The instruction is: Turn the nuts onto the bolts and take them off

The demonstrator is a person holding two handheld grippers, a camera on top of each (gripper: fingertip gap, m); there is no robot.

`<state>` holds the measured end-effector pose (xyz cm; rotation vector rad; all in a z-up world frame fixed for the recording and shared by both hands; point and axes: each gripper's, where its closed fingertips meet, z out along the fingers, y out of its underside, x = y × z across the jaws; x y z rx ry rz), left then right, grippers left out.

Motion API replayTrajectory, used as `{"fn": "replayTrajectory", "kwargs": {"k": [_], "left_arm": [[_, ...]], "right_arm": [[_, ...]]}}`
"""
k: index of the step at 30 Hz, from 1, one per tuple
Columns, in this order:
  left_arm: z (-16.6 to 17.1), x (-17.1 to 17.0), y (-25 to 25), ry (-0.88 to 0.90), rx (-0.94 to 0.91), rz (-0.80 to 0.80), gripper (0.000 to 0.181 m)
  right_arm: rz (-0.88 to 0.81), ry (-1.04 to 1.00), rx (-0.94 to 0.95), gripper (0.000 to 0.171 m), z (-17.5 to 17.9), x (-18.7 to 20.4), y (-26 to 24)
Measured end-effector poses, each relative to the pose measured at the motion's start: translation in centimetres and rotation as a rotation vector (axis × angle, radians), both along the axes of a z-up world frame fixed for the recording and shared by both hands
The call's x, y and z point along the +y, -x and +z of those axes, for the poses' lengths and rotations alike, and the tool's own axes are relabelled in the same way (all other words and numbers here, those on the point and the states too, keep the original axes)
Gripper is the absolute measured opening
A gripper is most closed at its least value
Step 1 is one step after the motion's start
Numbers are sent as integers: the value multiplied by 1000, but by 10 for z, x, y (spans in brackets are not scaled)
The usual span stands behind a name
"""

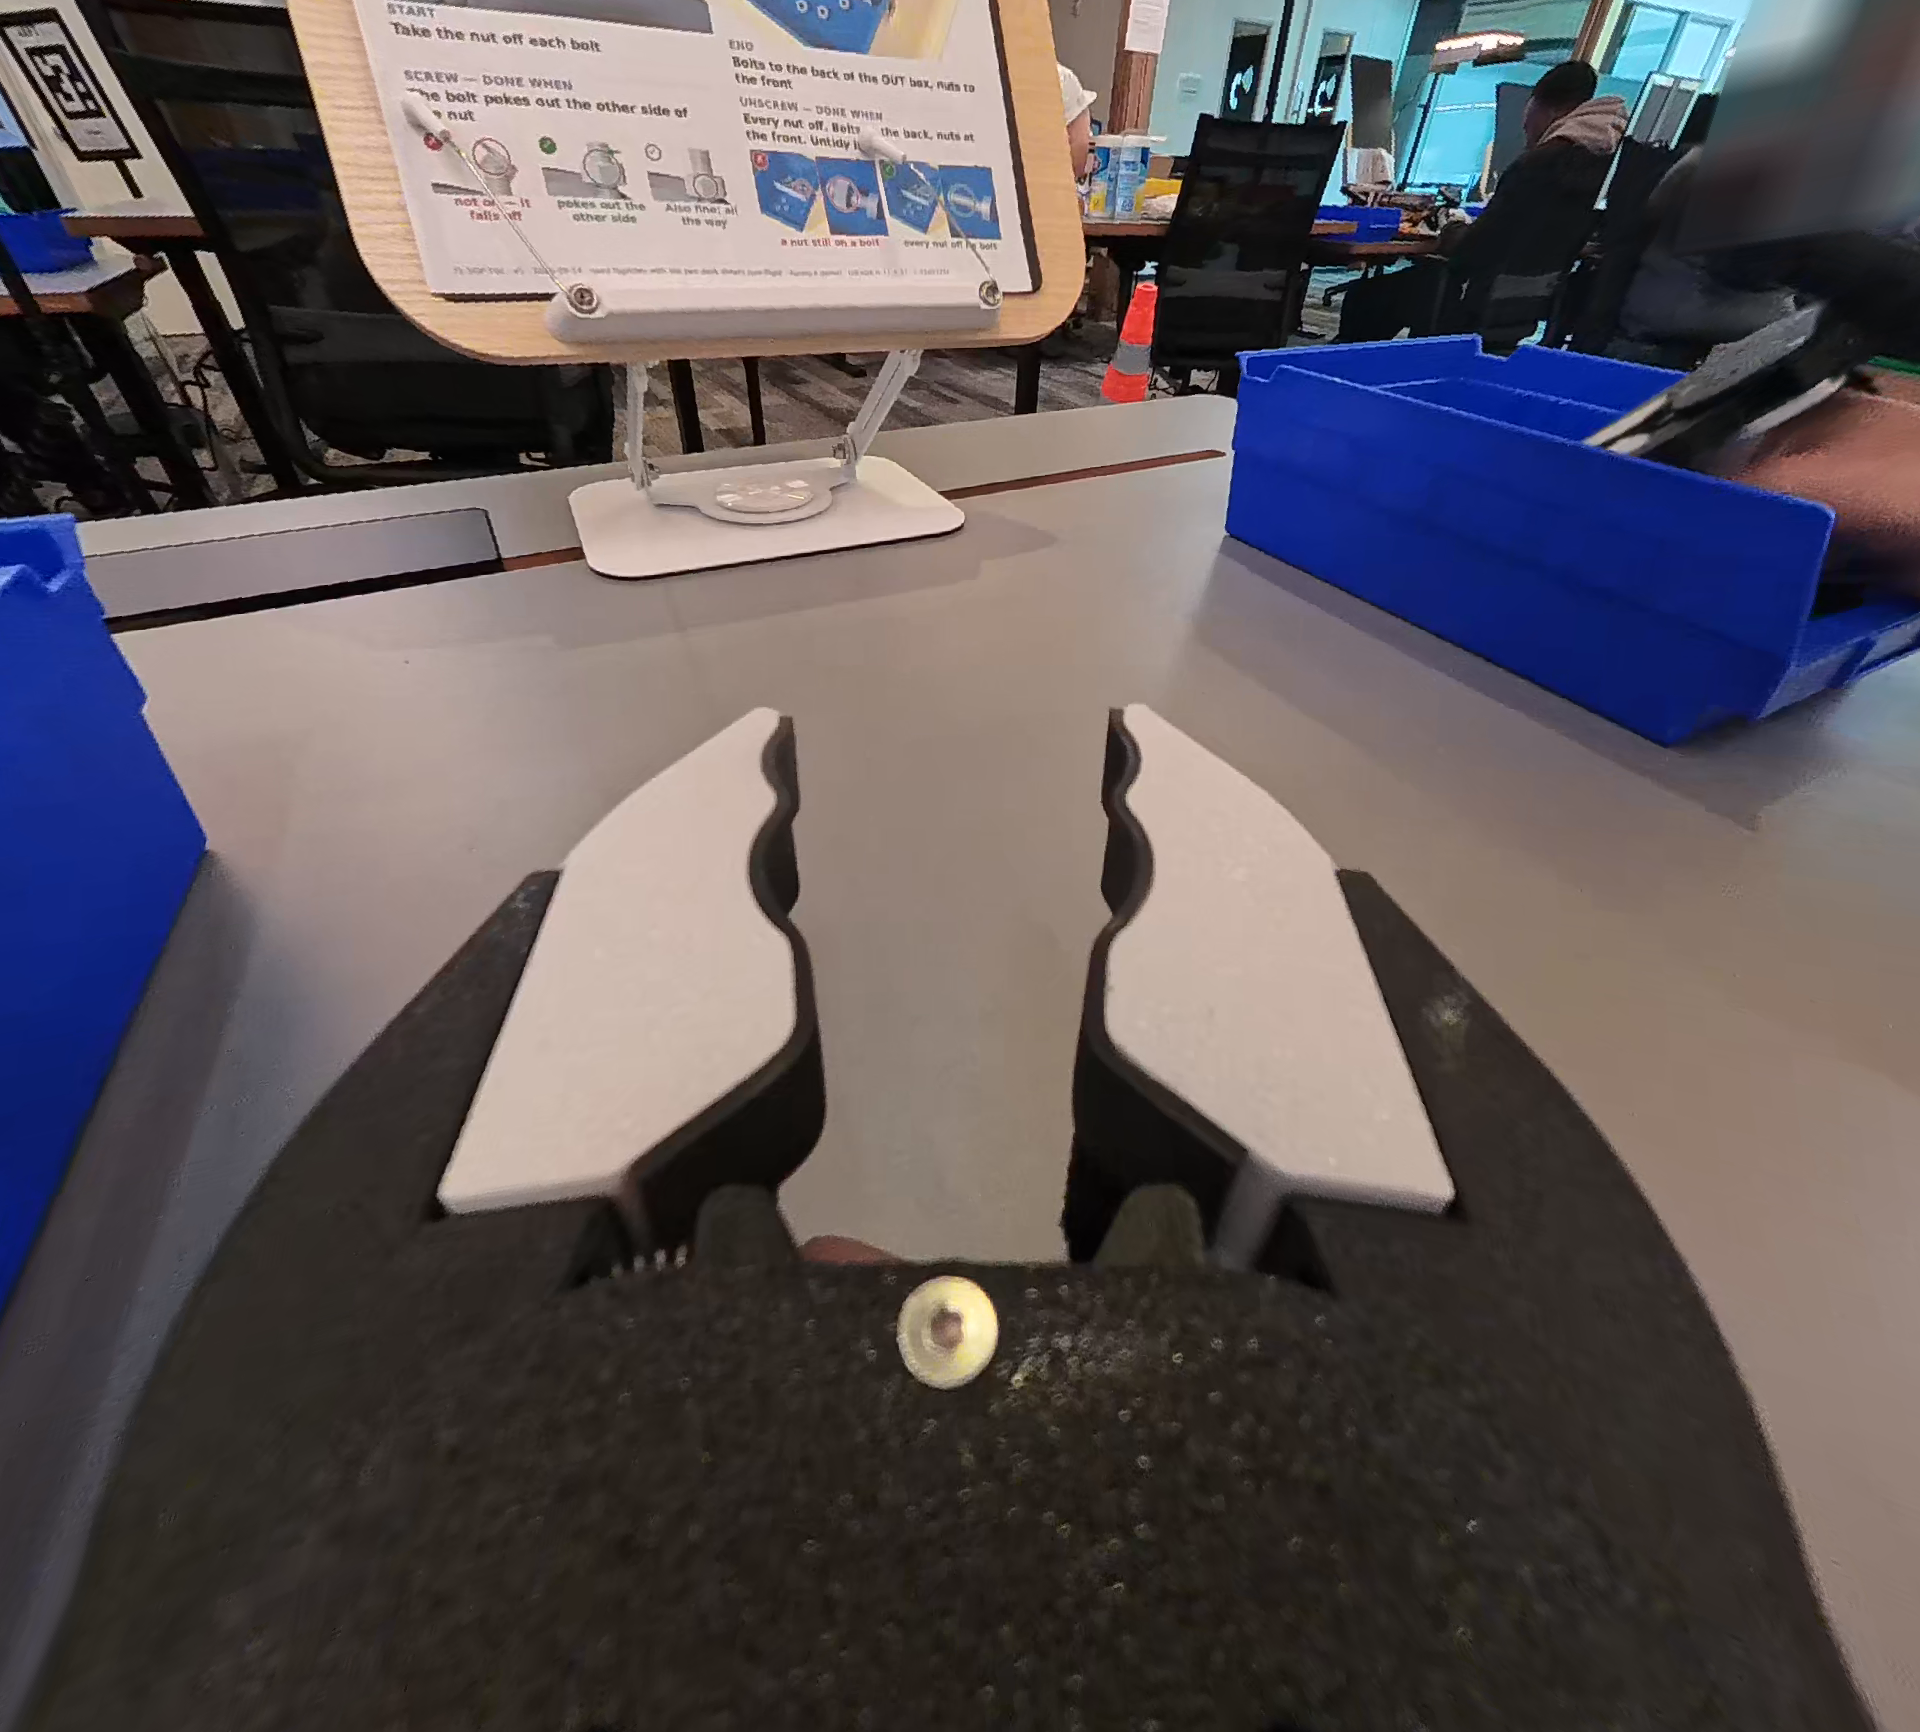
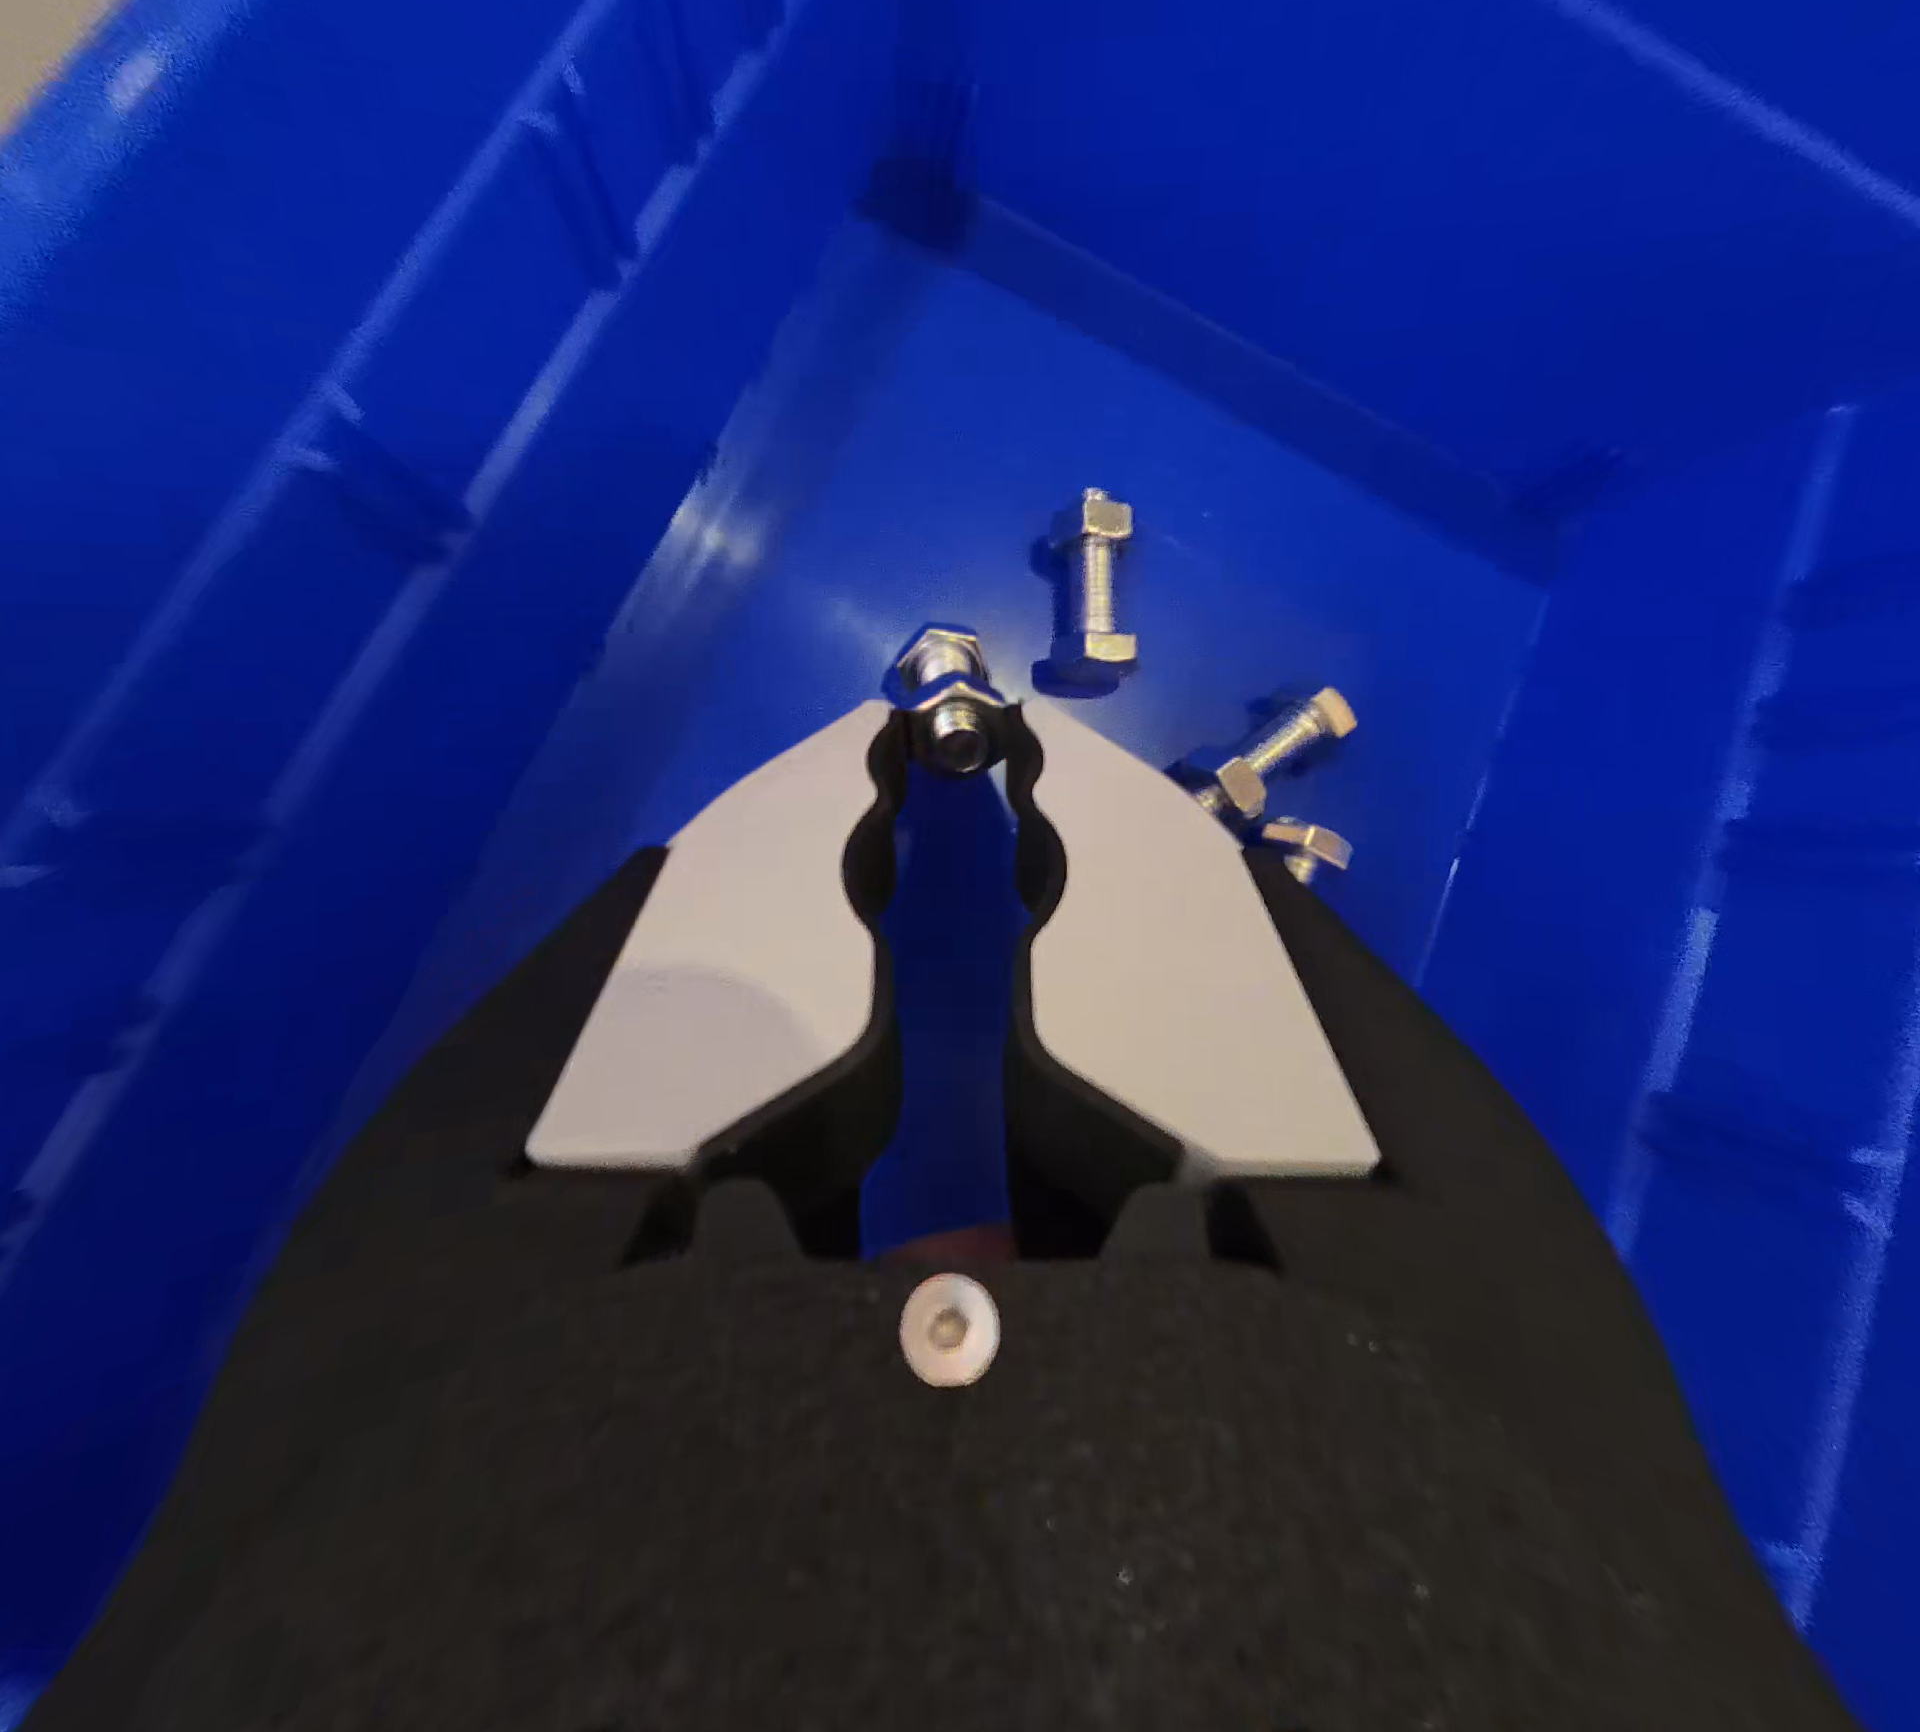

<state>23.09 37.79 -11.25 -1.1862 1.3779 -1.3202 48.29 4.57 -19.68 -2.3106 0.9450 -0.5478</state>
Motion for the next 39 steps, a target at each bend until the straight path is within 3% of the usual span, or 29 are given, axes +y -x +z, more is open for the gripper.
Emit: {"fn": "replayTrajectory", "kwargs": {"k": [5, 8, 12, 14, 16, 20, 23, 29, 32, 39], "left_arm": [[1, -3, 1, -21, -9, -6, 56], [1, -3, 2, -27, -13, -6, 56], [4, 3, 4, 16, -28, 6, 56], [6, 8, 4, 51, -36, 18, 55], [6, 12, 4, 75, -36, 28, 56], [3, 11, 2, 75, -12, 27, 63], [2, 10, 1, 64, -8, 25, 67], [6, 6, 4, 140, -24, -33, 73], [6, 9, 4, 159, -28, -31, 74], [7, 2, 3, 96, -41, -25, 72]], "right_arm": [[-9, 60, -2, 20, -11, -5, -1], [-29, 103, -75, 36, -1, -9, -6], [-87, -11, -368, 39, 84, 2, 13], [-45, -200, -523, 37, 136, 32, 55], [61, -402, -549, 40, 158, 74, 111], [234, -628, -387, 50, 131, 147, 200], [267, -619, -366, 55, 99, 173, 218], [230, -586, -397, 54, 70, 177, 210], [235, -635, -433, 45, 77, 173, 212], [248, -639, -446, 44, 78, 174, 214]]}}
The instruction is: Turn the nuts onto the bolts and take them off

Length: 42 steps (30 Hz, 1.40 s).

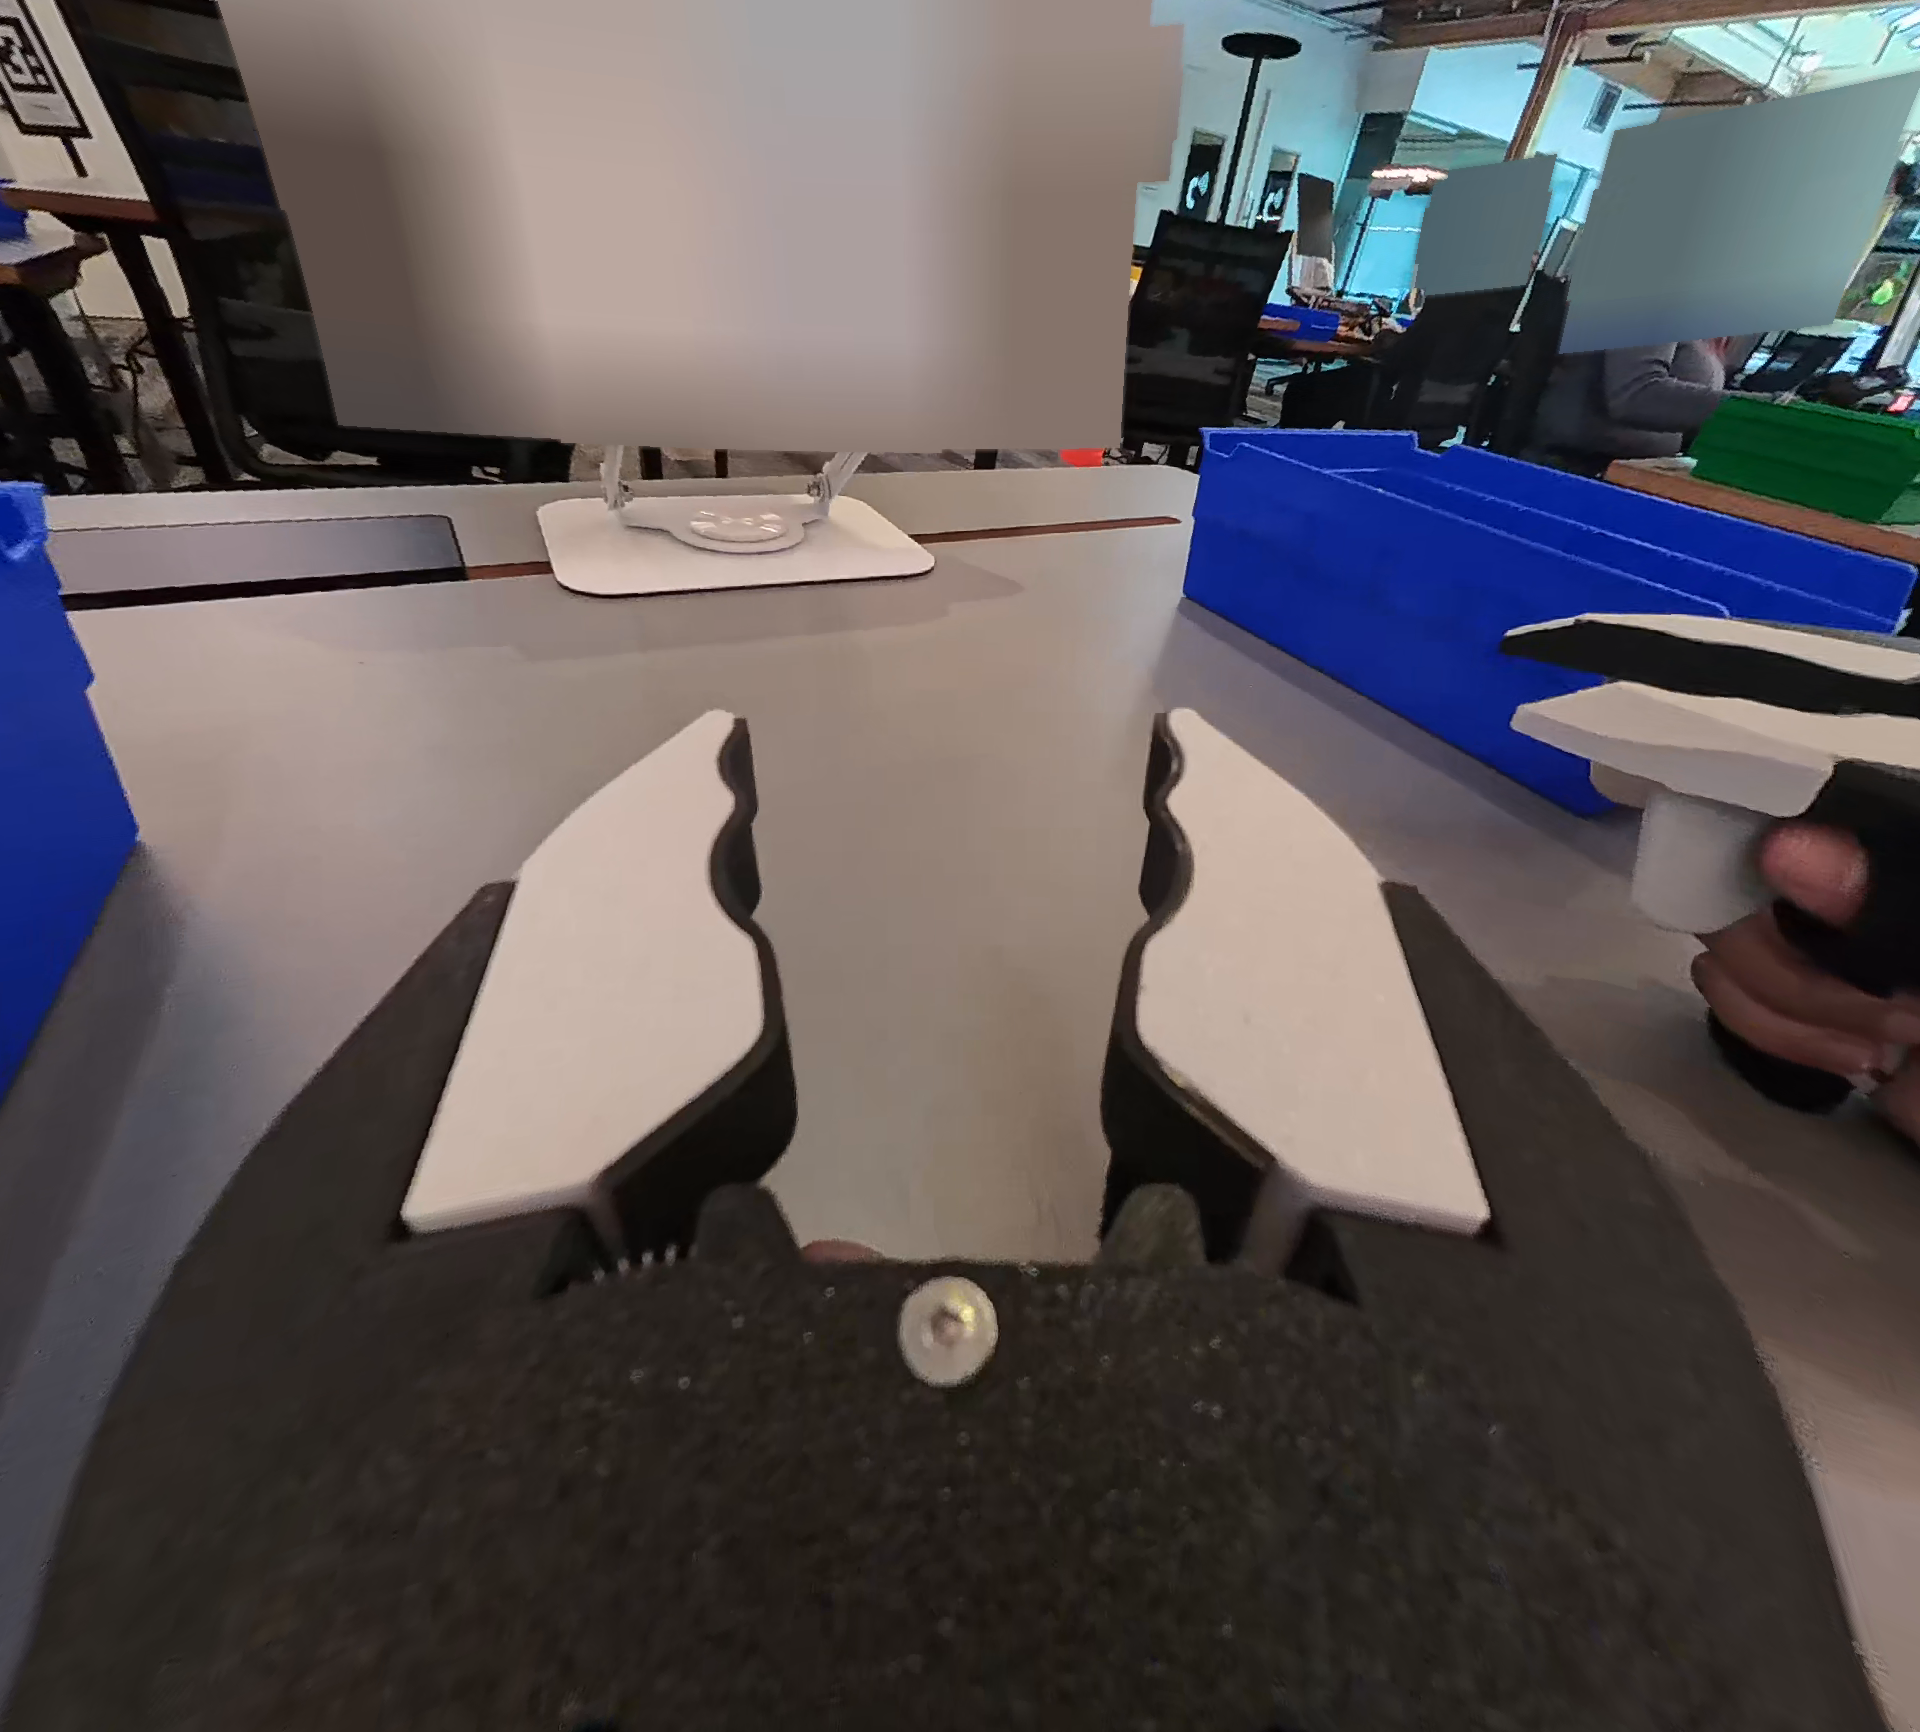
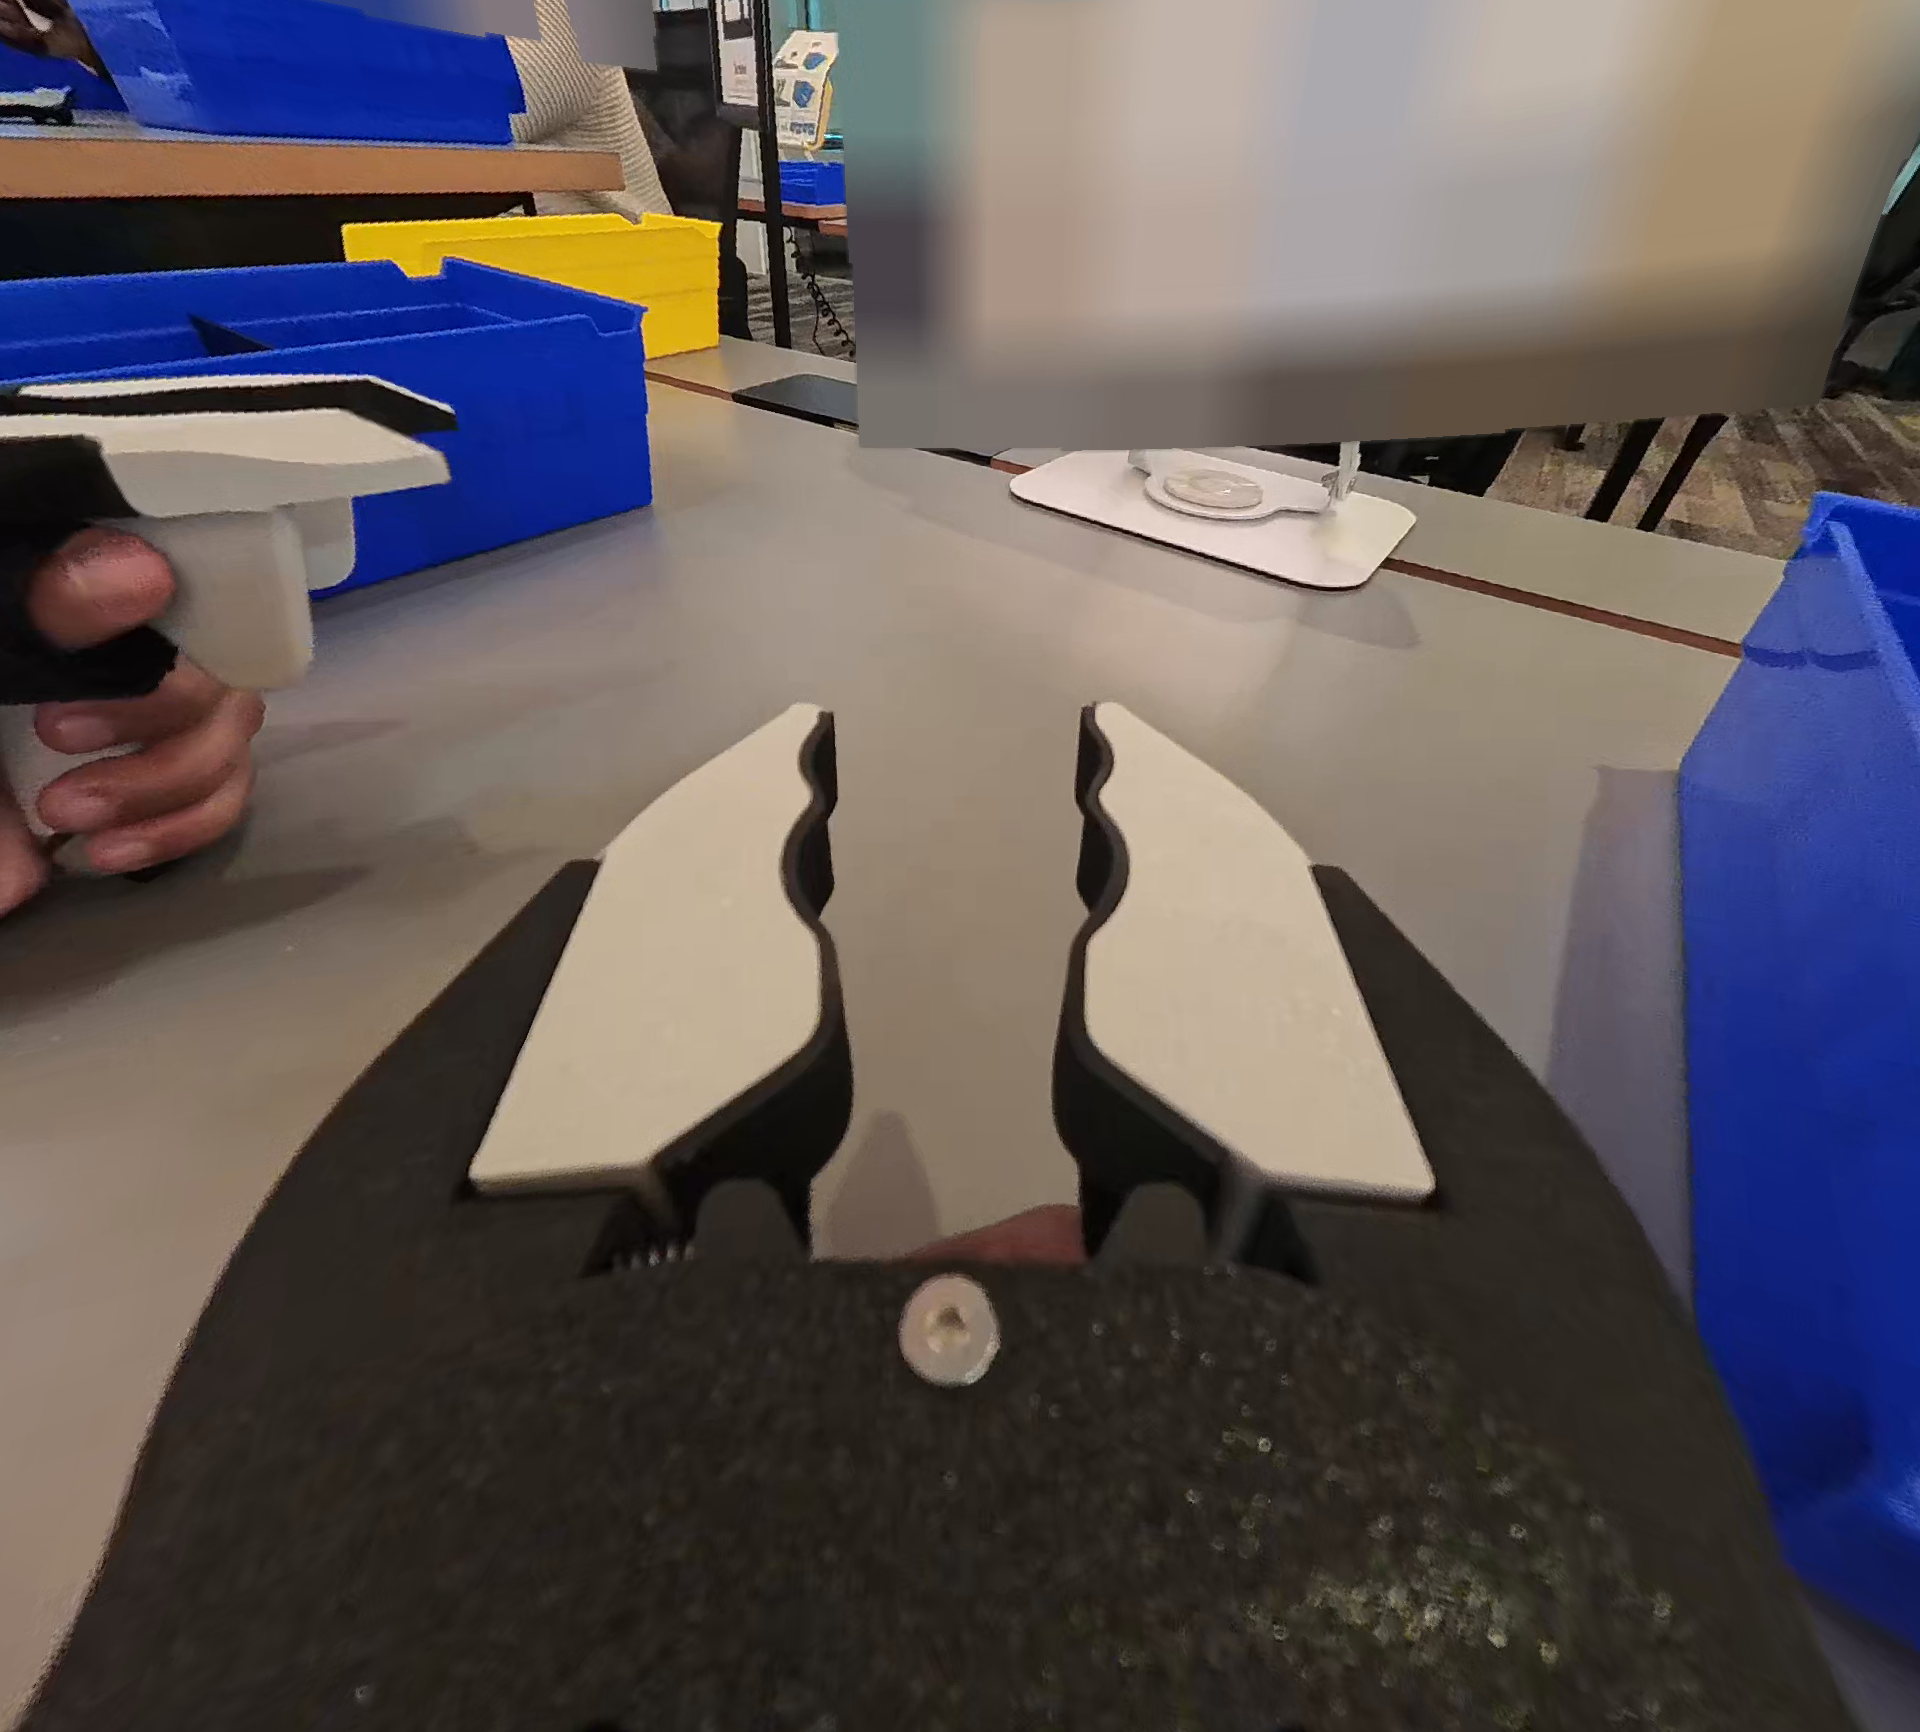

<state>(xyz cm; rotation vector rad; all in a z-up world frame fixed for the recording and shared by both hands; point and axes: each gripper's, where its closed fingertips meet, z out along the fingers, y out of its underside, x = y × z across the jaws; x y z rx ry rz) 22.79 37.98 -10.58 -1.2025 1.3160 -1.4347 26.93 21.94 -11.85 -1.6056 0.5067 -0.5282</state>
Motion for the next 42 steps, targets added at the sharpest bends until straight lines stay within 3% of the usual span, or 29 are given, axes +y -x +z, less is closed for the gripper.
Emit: {"fn": "replayTrajectory", "kwargs": {"k": [25, 34, 38, 42], "left_arm": [[1, 2, 0, -1, -4, 16, 74], [0, -3, 1, -77, -6, 44, 74], [-2, -2, 0, -80, 3, 56, 72], [-2, -3, -1, -98, 7, 57, 71]], "right_arm": [[7, -7, 4, 41, 0, 1, 0], [8, -10, 11, 40, 0, 0, -1], [-41, -24, -6, 40, 5, -8, -4], [-205, 69, -85, 42, 27, -44, -17]]}}
